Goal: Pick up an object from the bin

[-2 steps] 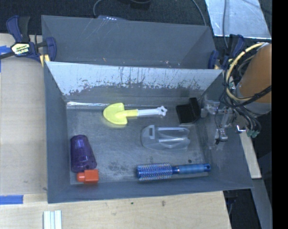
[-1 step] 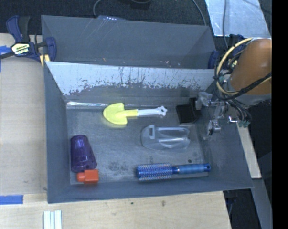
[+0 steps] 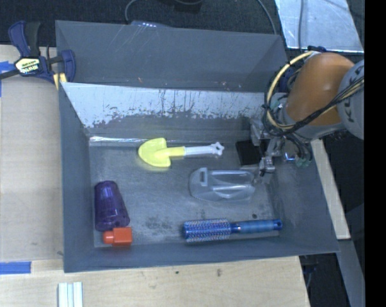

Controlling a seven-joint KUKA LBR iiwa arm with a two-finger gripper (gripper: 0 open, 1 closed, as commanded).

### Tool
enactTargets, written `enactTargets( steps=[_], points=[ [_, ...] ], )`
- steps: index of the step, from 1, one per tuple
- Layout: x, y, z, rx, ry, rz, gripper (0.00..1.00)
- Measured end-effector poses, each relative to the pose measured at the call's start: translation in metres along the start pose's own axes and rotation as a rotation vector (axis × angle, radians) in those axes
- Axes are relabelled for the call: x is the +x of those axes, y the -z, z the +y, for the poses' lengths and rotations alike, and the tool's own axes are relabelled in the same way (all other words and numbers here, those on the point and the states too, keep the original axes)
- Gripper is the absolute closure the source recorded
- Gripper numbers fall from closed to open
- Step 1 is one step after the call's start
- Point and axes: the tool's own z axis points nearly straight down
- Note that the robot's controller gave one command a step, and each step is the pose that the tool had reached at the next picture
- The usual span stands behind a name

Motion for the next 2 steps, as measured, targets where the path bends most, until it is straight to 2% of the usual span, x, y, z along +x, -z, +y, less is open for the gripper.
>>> enactTargets(
  steps=[1,2],
  points=[
    [0.0105,0.0048,-0.0048,-0.006,-0.003,0.019,1.00],
    [0.0105,0.0048,-0.0048,-0.006,-0.003,0.019,1.00]
  ],
)
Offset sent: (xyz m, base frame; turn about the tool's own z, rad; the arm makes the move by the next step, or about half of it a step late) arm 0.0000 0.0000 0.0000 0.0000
